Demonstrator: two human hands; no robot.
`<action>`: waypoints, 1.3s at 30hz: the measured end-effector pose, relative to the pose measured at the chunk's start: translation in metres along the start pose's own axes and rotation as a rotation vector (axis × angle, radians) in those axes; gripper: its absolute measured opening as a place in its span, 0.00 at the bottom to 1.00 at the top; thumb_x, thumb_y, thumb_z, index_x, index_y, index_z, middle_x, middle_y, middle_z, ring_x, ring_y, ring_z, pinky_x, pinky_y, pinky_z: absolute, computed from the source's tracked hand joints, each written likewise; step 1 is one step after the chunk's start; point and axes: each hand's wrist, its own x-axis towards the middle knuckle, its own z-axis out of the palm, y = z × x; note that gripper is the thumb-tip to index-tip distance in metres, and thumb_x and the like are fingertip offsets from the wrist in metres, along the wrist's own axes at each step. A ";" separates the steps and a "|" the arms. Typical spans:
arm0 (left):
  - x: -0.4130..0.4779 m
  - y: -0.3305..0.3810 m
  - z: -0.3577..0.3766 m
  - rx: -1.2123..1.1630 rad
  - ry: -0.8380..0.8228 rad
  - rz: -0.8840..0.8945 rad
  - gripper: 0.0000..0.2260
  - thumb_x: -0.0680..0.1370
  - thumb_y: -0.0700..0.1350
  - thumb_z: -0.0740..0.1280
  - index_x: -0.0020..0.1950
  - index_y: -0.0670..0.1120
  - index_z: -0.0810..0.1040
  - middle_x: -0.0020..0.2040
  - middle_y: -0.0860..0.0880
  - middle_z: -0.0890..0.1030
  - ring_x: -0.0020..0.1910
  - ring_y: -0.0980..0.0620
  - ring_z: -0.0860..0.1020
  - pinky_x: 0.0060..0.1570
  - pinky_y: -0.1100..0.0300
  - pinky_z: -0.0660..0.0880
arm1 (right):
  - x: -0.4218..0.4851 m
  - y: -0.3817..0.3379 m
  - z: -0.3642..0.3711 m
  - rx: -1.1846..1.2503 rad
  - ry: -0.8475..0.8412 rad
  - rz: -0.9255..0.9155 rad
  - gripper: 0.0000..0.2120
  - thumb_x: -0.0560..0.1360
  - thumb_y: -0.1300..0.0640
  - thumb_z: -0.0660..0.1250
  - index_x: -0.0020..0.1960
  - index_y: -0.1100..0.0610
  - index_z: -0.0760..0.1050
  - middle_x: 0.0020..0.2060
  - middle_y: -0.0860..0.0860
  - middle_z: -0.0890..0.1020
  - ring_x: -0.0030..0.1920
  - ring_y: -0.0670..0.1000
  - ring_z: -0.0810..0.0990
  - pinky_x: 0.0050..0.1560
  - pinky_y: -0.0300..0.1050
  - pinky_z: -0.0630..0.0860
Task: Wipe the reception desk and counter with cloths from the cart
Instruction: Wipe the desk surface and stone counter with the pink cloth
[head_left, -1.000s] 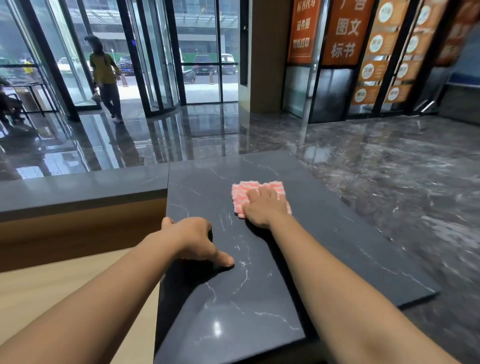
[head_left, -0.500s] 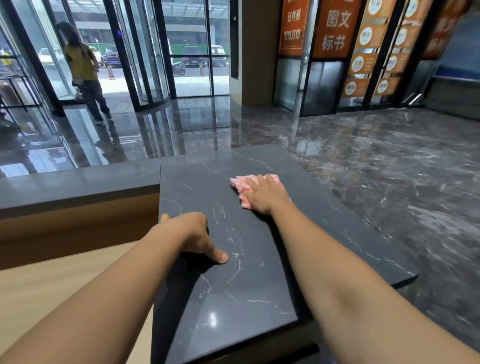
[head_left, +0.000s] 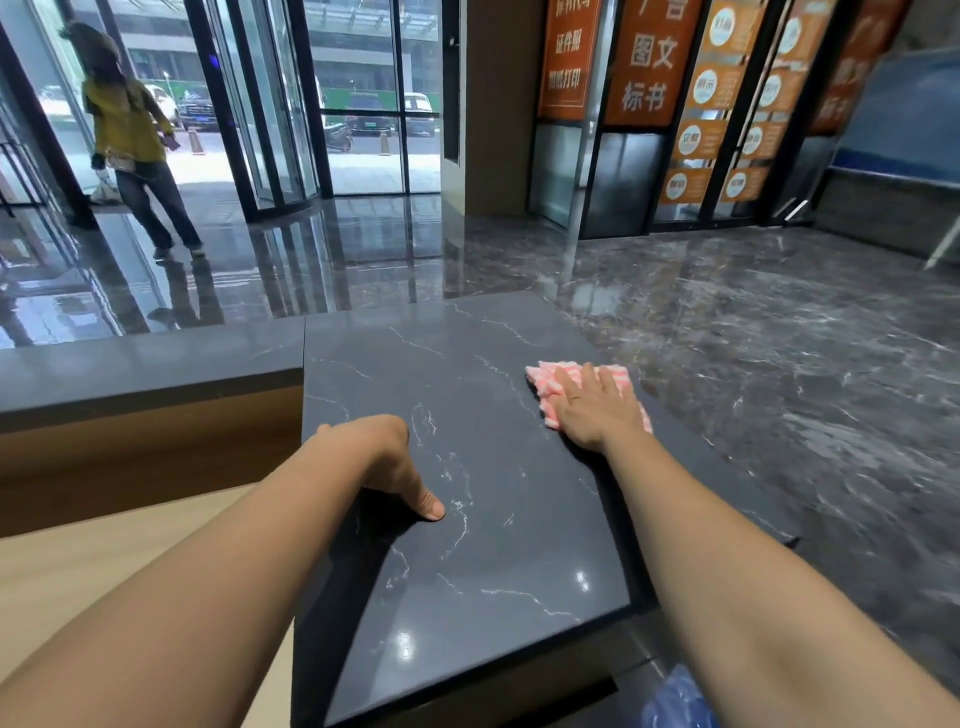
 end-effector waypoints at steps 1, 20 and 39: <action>-0.001 0.002 -0.001 0.012 0.003 -0.006 0.34 0.48 0.68 0.79 0.40 0.48 0.72 0.49 0.48 0.80 0.55 0.40 0.79 0.62 0.46 0.72 | -0.008 -0.010 0.002 0.002 -0.001 -0.040 0.26 0.83 0.43 0.43 0.79 0.45 0.42 0.79 0.51 0.42 0.79 0.54 0.40 0.76 0.56 0.38; -0.005 0.015 -0.007 0.146 -0.018 -0.031 0.43 0.60 0.64 0.79 0.66 0.40 0.72 0.63 0.43 0.76 0.59 0.41 0.77 0.61 0.49 0.74 | -0.050 -0.012 0.006 0.014 0.016 -0.205 0.26 0.83 0.42 0.43 0.80 0.44 0.46 0.80 0.51 0.46 0.79 0.51 0.43 0.77 0.50 0.40; 0.004 0.009 -0.002 0.089 0.009 0.006 0.44 0.60 0.64 0.78 0.67 0.40 0.71 0.63 0.44 0.76 0.60 0.41 0.75 0.62 0.49 0.73 | -0.038 -0.005 0.003 0.015 -0.019 -0.015 0.27 0.83 0.43 0.41 0.80 0.45 0.41 0.79 0.53 0.40 0.78 0.56 0.38 0.76 0.57 0.36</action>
